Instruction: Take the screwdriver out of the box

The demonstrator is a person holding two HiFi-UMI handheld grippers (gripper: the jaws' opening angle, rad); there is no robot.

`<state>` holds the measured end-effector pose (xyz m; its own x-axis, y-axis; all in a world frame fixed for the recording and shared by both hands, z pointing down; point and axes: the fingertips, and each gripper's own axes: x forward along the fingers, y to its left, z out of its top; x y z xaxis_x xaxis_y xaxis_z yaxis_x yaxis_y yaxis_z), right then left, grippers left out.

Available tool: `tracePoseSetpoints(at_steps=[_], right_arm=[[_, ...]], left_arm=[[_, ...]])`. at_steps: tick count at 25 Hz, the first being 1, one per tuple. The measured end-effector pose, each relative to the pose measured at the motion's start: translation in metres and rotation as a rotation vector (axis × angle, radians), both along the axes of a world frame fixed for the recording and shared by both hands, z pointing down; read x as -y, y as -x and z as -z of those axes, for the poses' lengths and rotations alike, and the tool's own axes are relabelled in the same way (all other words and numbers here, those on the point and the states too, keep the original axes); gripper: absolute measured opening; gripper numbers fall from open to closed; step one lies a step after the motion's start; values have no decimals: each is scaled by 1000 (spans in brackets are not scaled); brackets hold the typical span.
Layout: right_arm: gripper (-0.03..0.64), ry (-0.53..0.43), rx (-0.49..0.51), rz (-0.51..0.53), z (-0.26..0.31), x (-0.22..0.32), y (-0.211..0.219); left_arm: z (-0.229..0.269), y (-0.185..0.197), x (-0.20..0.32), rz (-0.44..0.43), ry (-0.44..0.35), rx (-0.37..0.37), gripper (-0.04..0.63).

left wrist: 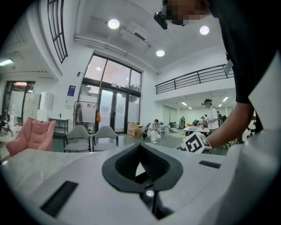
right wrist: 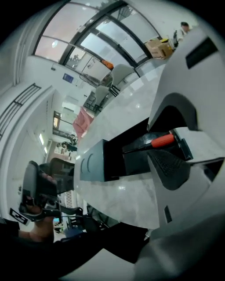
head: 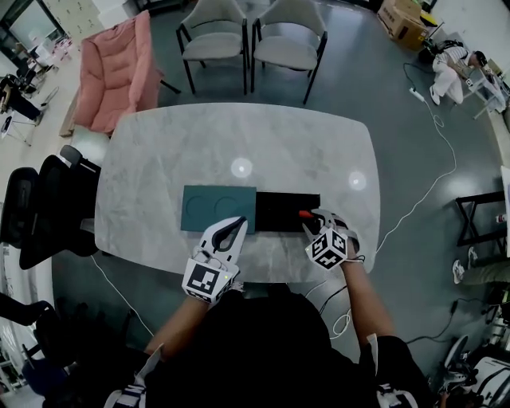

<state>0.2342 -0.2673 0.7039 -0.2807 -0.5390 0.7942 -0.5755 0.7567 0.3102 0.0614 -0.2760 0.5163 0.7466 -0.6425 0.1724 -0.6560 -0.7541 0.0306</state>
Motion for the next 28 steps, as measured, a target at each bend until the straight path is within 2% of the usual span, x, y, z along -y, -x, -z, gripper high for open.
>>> tracePoseSetpoints(at_steps=[3, 7, 16, 22, 28], right_arm=[[146, 73, -72, 71, -18, 2, -4], [155, 140, -135, 111, -35, 7, -9], [160, 233, -239, 238, -66, 11, -2], [120, 262, -276, 260, -79, 15, -3], [114, 275, -275, 248, -82, 15, -3]], left_arm=[[-4, 6, 0, 24, 3, -2, 6], [-4, 16, 3, 67, 18, 1, 6], [-8, 29, 9, 113, 23, -2, 6], [-3, 32, 15, 118, 10, -3, 6], [-1, 39, 16, 129, 2, -1, 6]])
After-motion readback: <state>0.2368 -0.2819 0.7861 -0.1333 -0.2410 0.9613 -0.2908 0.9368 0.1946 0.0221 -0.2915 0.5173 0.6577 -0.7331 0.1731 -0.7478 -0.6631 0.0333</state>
